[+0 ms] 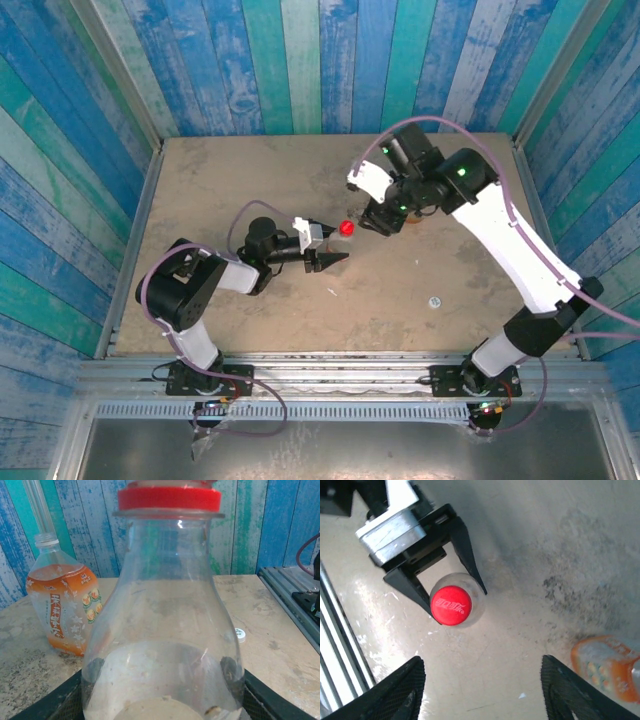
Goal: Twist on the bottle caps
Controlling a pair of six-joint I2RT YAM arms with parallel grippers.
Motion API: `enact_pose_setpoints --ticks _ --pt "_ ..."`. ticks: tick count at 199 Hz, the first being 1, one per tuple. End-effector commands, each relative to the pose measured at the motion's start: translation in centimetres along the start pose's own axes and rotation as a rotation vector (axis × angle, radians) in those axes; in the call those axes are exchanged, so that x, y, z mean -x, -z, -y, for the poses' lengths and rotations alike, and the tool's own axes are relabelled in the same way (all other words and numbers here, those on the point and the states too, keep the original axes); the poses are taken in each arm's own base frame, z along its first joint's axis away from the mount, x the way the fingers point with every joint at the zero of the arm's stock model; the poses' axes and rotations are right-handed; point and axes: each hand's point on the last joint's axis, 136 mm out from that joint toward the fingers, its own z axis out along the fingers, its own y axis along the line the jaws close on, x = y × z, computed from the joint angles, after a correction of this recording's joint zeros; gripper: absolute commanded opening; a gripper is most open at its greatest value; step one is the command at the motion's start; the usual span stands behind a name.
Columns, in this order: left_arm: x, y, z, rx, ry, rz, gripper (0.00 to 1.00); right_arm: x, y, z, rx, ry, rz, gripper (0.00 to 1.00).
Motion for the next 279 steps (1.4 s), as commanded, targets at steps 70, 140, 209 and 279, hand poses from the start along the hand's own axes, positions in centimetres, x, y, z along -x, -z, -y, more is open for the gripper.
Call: enact_pose_setpoints --ticks 70,140,209,279 --pt "-1.9 0.1 1.6 -0.08 0.073 -0.081 0.61 -0.2 -2.3 -3.1 0.241 0.399 -0.028 0.49" --pt "-2.0 0.1 1.5 -0.078 0.073 -0.086 0.61 -0.3 -4.0 -3.1 0.263 0.416 -0.07 0.44" --pt "-2.0 0.1 1.6 -0.081 0.074 -0.086 0.6 -0.3 -4.9 -2.4 0.237 0.401 -0.093 0.43" --pt "-2.0 0.1 1.4 -0.079 0.077 -0.089 0.61 -0.4 -5.6 -2.4 0.244 0.397 -0.108 0.38"
